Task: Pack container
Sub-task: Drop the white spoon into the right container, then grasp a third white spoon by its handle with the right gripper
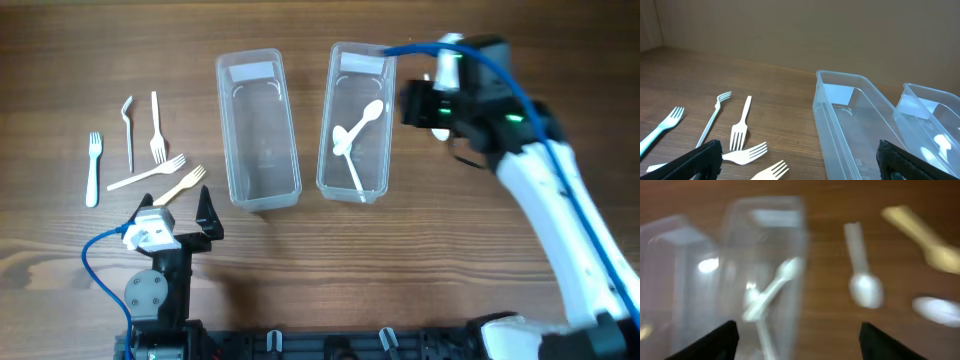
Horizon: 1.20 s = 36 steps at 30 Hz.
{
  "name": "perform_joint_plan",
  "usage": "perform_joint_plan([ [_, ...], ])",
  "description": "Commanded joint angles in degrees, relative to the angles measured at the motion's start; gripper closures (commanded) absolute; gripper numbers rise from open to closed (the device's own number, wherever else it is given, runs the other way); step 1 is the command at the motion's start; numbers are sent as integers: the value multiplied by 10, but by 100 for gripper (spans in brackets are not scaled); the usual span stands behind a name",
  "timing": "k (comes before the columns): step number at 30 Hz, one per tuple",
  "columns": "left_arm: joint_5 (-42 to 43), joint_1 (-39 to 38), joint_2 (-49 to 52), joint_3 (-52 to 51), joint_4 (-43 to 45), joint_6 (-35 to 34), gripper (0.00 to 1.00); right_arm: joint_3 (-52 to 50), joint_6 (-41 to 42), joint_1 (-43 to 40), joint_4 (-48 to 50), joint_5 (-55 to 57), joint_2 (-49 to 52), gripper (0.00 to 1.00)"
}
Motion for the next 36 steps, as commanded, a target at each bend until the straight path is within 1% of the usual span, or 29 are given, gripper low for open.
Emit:
perform_joint_plan([
  [1,5,3,-2,-3,2,1,0,-1,-67,-99,-91,179,-36,15],
  [3,5,3,-2,-3,2,1,0,-1,-119,-174,-126,180,-22,14],
  [4,5,3,-2,-3,2,1,0,-1,-127,-192,-129,176,-17,14],
  [6,5,3,-2,-3,2,1,0,-1,-156,-258,-122,136,16,13],
  [9,5,3,-2,-3,2,1,0,-1,-200,-290,-93,83,56,4],
  [10,5,3,-2,-3,2,1,0,-1,-211,-296,-80,78,75,4],
  [15,5,3,-2,-3,2,1,0,-1,-306,-296,-34,65,160,4],
  [19,5,3,-3,-3,2,1,0,-1,-429,-296,-27,15,225,2],
  [24,5,3,-2,-3,2,1,0,-1,-537,-296,-10,-17,261,12],
  [30,5,3,-2,-3,2,1,0,-1,-589,-297,18,-15,300,12],
  [33,5,3,-2,-3,2,1,0,-1,-596,-297,30,-15,337,12],
  [35,5,3,-2,-3,2,1,0,-1,-600,-297,33,-16,357,15],
  [36,5,3,-3,-3,2,1,0,-1,-602,-296,34,-16,368,17],
])
